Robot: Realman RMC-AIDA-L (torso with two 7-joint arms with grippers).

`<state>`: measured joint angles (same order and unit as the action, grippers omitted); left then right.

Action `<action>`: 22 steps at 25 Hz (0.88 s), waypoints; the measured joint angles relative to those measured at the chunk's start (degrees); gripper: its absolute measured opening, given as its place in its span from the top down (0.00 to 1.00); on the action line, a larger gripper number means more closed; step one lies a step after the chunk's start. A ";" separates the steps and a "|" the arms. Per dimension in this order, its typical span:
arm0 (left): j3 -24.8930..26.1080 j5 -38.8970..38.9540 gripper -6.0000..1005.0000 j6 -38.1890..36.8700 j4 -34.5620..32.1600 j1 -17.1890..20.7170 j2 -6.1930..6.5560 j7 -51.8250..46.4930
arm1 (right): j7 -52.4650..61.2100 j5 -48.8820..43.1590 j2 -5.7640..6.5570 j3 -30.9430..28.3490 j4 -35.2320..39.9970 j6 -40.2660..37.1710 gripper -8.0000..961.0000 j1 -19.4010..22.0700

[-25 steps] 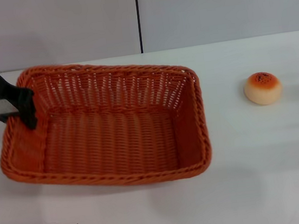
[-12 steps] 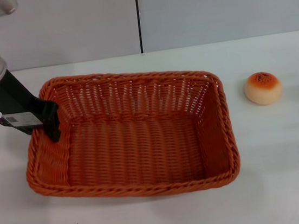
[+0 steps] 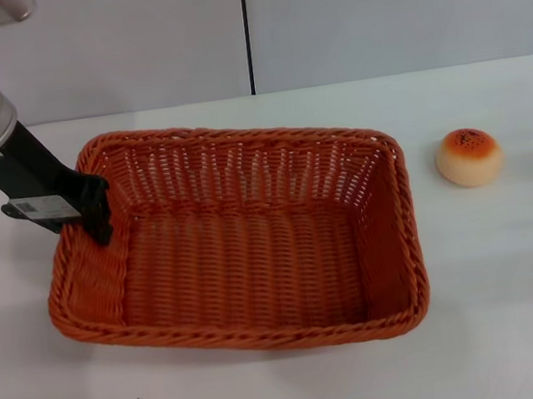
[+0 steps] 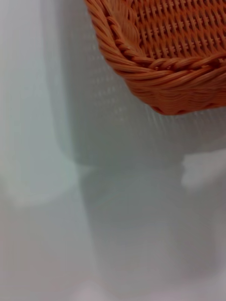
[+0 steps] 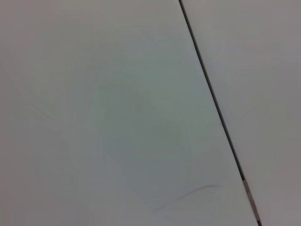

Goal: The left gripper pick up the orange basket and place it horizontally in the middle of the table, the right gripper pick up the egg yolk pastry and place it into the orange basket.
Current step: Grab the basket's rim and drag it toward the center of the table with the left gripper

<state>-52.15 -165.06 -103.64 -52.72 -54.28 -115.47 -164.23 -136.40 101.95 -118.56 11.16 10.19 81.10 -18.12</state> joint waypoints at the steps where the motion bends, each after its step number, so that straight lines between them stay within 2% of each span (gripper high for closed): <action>1: 0.00 0.00 0.87 0.00 0.00 0.00 0.00 0.00 | 0.00 0.00 0.00 0.00 0.00 0.00 0.37 0.00; 8: 1.93 -0.01 0.87 0.54 0.91 0.24 -0.56 -0.19 | 0.00 0.00 0.00 0.01 0.00 -0.59 0.37 -0.13; 10: 3.82 -0.02 0.83 0.73 0.91 0.38 -0.62 -0.23 | 0.00 -0.04 0.00 0.00 0.00 -0.64 0.37 -0.17; 18: 4.86 0.02 0.67 0.82 0.81 0.57 -0.63 -0.09 | 0.00 -0.11 0.00 0.00 0.00 -0.93 0.37 -0.01; 22: 4.52 -0.16 0.51 0.81 0.60 0.58 -0.64 0.05 | 0.00 -0.16 0.00 0.00 0.10 -1.38 0.37 0.16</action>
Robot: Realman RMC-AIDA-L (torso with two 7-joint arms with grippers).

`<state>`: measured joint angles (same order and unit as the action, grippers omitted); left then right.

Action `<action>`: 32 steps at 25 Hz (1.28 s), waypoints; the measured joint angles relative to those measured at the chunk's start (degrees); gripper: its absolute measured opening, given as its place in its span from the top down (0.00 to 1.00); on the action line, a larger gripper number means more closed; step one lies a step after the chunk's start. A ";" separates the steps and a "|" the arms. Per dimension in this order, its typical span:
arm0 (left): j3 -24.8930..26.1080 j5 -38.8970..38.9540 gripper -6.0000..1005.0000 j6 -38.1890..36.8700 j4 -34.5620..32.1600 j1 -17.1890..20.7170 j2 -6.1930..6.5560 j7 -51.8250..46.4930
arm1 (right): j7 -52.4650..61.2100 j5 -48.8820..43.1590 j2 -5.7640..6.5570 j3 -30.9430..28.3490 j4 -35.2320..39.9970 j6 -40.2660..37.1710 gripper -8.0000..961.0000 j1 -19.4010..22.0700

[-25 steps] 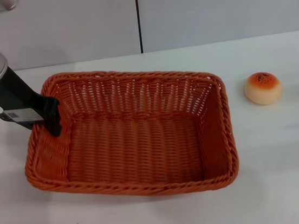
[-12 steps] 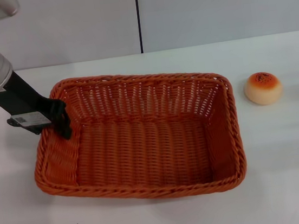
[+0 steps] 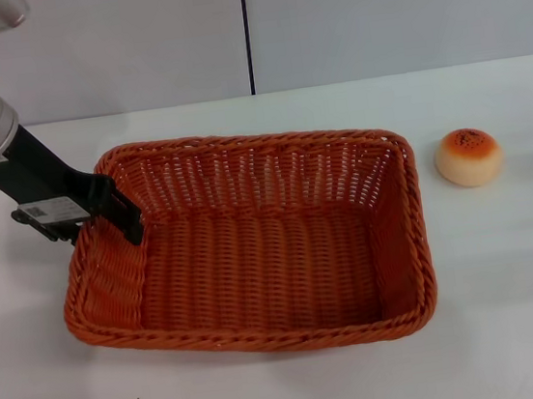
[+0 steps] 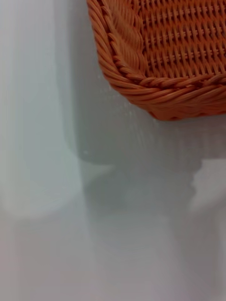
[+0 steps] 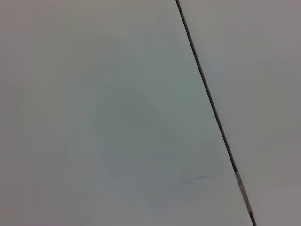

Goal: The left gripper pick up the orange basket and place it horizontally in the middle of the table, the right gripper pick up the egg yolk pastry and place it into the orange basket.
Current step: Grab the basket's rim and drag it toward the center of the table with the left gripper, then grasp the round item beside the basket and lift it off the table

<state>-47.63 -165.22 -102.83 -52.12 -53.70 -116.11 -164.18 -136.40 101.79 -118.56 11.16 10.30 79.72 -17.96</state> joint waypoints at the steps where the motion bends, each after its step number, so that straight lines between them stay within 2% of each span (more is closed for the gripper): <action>1: 0.01 -0.03 0.47 0.01 -0.08 0.00 0.00 0.03 | 0.00 0.00 0.00 0.00 0.00 0.00 0.37 0.00; 7: 0.18 0.03 0.34 2.44 -2.45 1.12 0.55 1.25 | 0.00 -0.02 0.00 0.00 0.35 -0.06 0.37 0.32; 12: 0.06 -0.02 0.34 3.39 -5.29 1.83 0.90 2.57 | 0.15 -0.17 0.00 0.08 0.79 0.28 0.37 0.89; 18: 0.41 0.07 0.35 1.17 -9.34 2.61 1.97 4.57 | 0.54 -0.20 0.00 0.09 1.47 0.56 0.37 1.43; 24: 3.22 1.10 0.35 -2.41 -14.35 4.24 1.76 8.54 | 2.77 -0.78 0.00 0.08 2.26 0.95 0.37 1.52; 27: 6.47 5.34 0.35 -4.05 -19.44 6.57 1.08 11.52 | 6.72 -3.78 0.00 0.08 4.34 1.16 0.37 1.53; 28: 8.11 10.83 0.35 -3.97 -23.68 9.63 0.61 13.93 | 8.23 -4.63 -0.03 0.09 5.03 1.24 0.37 1.54; 30: 9.03 16.92 0.35 -2.34 -27.24 13.81 0.27 17.14 | 10.85 -5.50 -0.07 0.08 6.00 1.31 0.37 1.59; 31: 9.03 16.92 0.35 -2.34 -27.24 13.81 0.27 17.14 | 11.75 -5.65 -0.09 0.09 6.34 1.31 0.37 1.61; 32: 9.37 19.92 0.35 -1.22 -28.80 16.32 0.07 19.07 | 12.69 -5.66 -0.11 0.07 6.82 1.39 0.37 1.64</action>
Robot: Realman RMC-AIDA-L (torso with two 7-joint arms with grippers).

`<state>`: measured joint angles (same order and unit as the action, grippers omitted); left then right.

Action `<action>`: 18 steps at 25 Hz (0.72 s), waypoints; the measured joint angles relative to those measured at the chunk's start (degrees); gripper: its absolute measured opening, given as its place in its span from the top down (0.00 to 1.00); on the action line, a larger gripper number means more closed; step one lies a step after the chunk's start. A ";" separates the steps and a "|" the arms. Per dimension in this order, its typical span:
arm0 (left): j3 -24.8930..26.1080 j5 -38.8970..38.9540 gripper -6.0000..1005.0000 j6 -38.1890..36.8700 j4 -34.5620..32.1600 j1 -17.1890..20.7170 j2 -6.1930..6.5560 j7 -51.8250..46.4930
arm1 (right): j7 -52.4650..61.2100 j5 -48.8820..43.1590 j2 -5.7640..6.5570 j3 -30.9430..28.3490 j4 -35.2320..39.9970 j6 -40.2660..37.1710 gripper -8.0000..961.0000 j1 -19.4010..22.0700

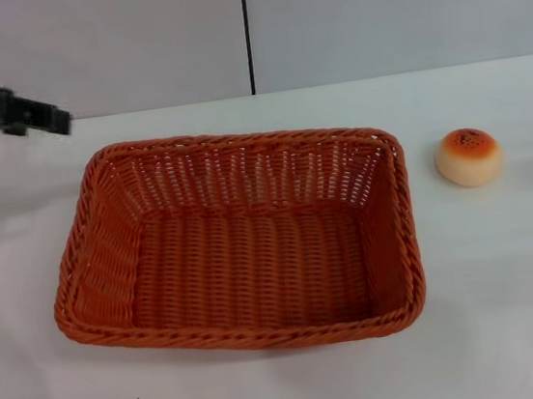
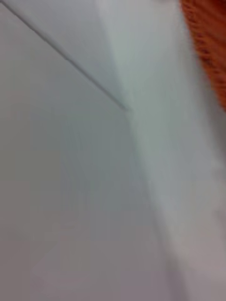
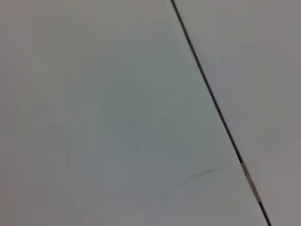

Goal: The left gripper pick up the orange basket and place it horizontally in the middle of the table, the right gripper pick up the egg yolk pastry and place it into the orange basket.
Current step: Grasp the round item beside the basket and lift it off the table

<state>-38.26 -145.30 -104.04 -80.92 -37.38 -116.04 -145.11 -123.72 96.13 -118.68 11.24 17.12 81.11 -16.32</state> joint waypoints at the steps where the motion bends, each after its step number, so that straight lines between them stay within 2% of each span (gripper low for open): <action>1: 0.24 3.21 0.35 1.64 -1.22 2.26 -0.26 2.11 | 1.18 -0.01 -0.04 0.01 0.68 0.23 0.37 0.04; 5: 2.51 16.81 0.35 9.68 -3.61 12.43 -1.33 13.05 | 4.99 -0.83 -0.05 0.01 2.85 0.94 0.37 0.03; 6: 3.33 22.04 0.35 13.52 -3.33 16.50 -1.72 18.20 | 5.64 -1.53 -0.01 0.01 3.13 0.97 0.37 -0.07; 10: 3.59 33.28 0.35 20.65 1.03 23.48 -2.06 27.70 | 8.24 -5.78 0.03 0.08 4.99 1.36 0.37 -0.76; 13: 4.64 43.20 0.35 23.32 8.38 27.03 -2.00 38.10 | 11.37 -10.64 -0.03 0.17 7.68 1.47 0.37 -1.61; 14: 4.64 43.20 0.35 23.32 8.38 27.03 -2.00 38.10 | 12.39 -12.44 -0.01 0.16 8.37 1.41 0.37 -1.93; 15: 6.65 48.49 0.35 23.58 15.11 28.23 -1.95 47.11 | 13.31 -14.10 0.01 0.18 9.02 1.36 0.37 -2.20; 18: 8.51 50.40 0.35 23.25 20.61 28.45 -1.94 54.61 | 16.39 -17.57 0.00 0.29 11.57 1.77 0.37 -2.51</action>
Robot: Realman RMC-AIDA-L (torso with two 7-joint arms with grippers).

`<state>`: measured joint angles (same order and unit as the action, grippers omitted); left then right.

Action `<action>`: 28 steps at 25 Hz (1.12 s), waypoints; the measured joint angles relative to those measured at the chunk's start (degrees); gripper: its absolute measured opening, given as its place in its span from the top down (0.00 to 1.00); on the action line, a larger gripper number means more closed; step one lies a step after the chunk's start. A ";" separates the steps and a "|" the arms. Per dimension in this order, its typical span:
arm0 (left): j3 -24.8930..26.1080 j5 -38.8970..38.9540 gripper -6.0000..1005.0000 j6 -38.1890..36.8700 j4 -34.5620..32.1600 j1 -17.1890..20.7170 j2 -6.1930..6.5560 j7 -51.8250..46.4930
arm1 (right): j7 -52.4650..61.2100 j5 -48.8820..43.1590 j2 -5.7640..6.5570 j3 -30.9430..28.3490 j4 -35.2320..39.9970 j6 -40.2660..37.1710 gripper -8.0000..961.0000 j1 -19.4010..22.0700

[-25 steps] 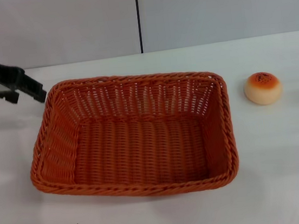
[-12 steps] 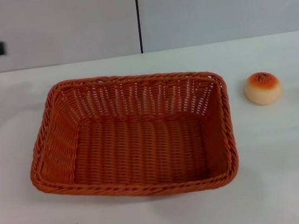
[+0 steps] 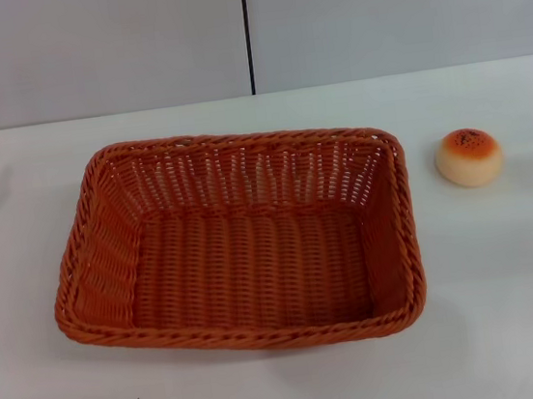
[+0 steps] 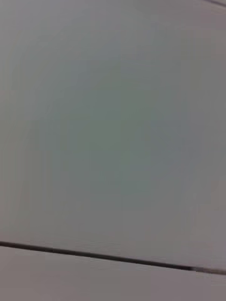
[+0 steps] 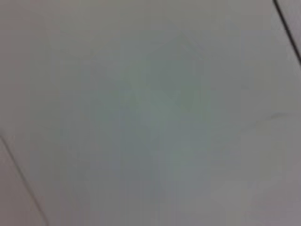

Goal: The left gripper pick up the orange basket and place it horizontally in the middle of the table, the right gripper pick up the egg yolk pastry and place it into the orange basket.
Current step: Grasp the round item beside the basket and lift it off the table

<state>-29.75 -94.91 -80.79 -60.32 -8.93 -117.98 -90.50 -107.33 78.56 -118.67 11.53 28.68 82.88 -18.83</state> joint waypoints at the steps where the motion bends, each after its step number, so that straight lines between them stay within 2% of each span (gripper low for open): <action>1: 0.54 0.44 0.35 -0.14 2.53 0.02 0.00 3.03 | 1.47 -0.84 0.00 0.22 0.90 0.18 0.37 -0.07; 7: 1.41 6.28 0.35 0.38 13.95 -0.64 -0.15 17.12 | 13.06 -3.24 0.06 3.77 6.05 1.37 0.37 -0.70; 11: 1.83 12.44 0.35 0.40 20.64 -1.36 -0.11 26.21 | 26.99 -3.71 0.08 5.77 11.78 3.41 0.37 -1.02; 17: 2.57 16.26 0.35 0.40 29.14 -2.71 -0.12 41.78 | 46.54 -9.24 0.45 6.89 22.87 4.92 0.37 -1.52; 19: 3.12 17.88 0.35 0.33 32.04 -2.75 -0.11 45.76 | 52.74 -12.28 1.27 6.53 26.59 5.72 0.37 -1.76; 22: 4.75 20.10 0.35 -0.05 35.18 -2.21 -0.07 50.55 | 62.04 -17.72 3.31 5.05 30.04 8.22 0.37 -3.10; 26: 8.51 21.65 0.35 -1.15 38.83 -1.12 -0.13 52.34 | 70.91 -31.82 6.61 0.73 32.57 15.36 0.37 -8.59; 28: 9.54 21.77 0.35 -1.56 40.07 -0.79 -0.04 53.22 | 73.01 -39.82 7.61 0.97 32.90 17.83 0.37 -11.69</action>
<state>-20.21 -73.14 -82.35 -20.25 -9.72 -118.02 -37.28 -34.31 38.74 -111.06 12.50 61.59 100.71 -30.53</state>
